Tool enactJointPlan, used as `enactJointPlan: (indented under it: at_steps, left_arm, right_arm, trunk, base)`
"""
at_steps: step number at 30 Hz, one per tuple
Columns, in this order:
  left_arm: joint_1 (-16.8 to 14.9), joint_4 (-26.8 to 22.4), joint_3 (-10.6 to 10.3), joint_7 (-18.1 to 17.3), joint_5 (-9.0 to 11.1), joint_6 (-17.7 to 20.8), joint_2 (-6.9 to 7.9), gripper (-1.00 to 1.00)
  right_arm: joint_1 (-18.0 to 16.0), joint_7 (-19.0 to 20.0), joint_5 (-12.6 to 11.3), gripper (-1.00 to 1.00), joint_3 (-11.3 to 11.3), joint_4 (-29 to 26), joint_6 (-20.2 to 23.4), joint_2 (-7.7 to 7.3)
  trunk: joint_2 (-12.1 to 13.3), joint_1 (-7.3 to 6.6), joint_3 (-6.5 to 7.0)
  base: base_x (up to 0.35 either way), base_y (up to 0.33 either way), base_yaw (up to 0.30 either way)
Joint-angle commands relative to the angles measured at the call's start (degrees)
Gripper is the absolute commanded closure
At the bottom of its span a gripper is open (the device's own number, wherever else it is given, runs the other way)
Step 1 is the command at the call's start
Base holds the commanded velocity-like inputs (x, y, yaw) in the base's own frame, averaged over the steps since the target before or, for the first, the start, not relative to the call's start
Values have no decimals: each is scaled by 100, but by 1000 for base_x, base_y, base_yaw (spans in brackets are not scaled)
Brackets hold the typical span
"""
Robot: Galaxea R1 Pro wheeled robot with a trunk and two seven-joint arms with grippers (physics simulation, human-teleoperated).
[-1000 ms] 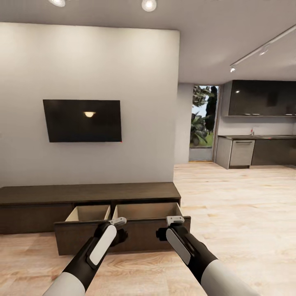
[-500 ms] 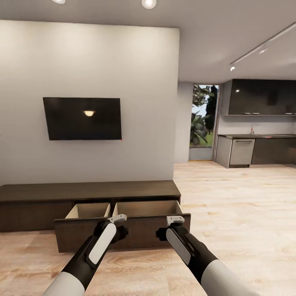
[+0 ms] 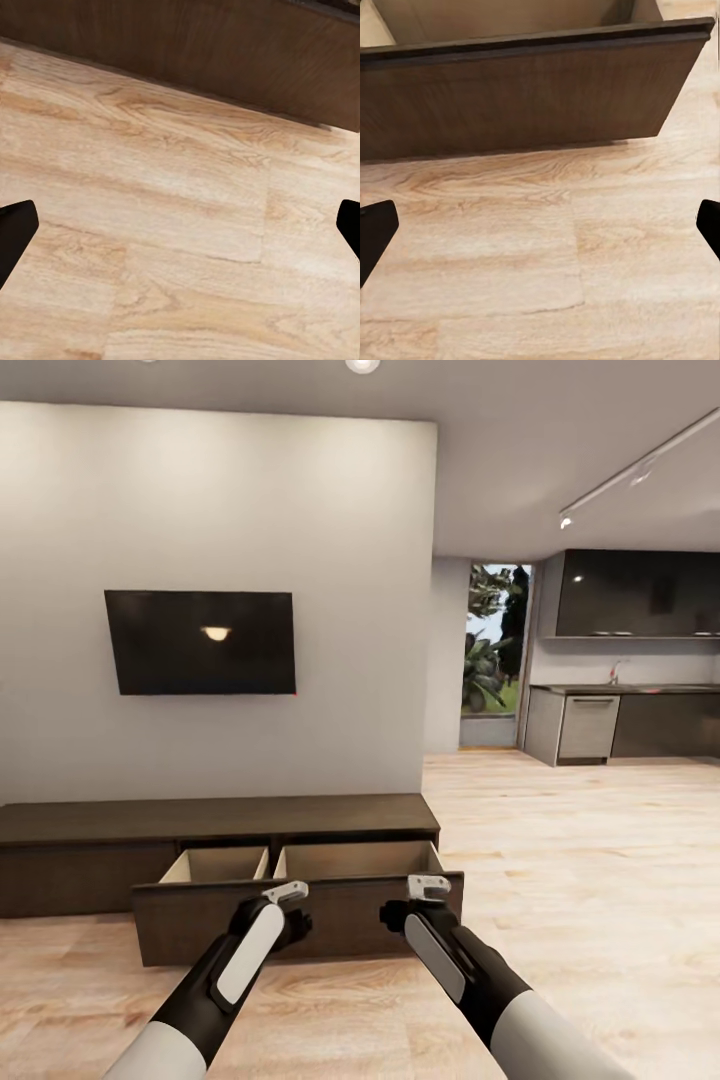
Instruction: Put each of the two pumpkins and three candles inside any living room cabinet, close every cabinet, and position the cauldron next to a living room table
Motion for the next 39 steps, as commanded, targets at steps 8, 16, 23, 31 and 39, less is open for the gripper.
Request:
enactJointPlan:
  at_steps: [8,16,23,31,39]
  left_arm:
    - [-5,53,-67,47,-480,-503,4,-100]
    - [-4,556,-66,-237,-1305,-1356,93,-100]
    - [5,652,-219,-916,-1578,-1721,246,-100]
    - [29,777,-339,-982,-1648,-1827,276,-100]
    - [32,1445,-402,-1003,-1678,-2570,276,-100]
  right_arm:
    - [-6,-53,-51,-100,30,64,-295,-8]
    - [-6,155,-47,-100,41,66,-792,19]
    - [26,267,-64,-100,98,120,-1507,4]
    - [37,349,-68,-100,598,575,-1979,18]
    - [52,362,-69,-100,652,692,-2375,19]
  trunk:
    - [-326,176,-151]
    - [-486,264,-223]
    - [-486,264,-223]
    - [-807,439,-367]
    - [-1128,615,-510]
  base:
    - [0,0,0]
    - [0,0,0]
    - [0,0,0]
    - [0,0,0]
    - [0,0,0]
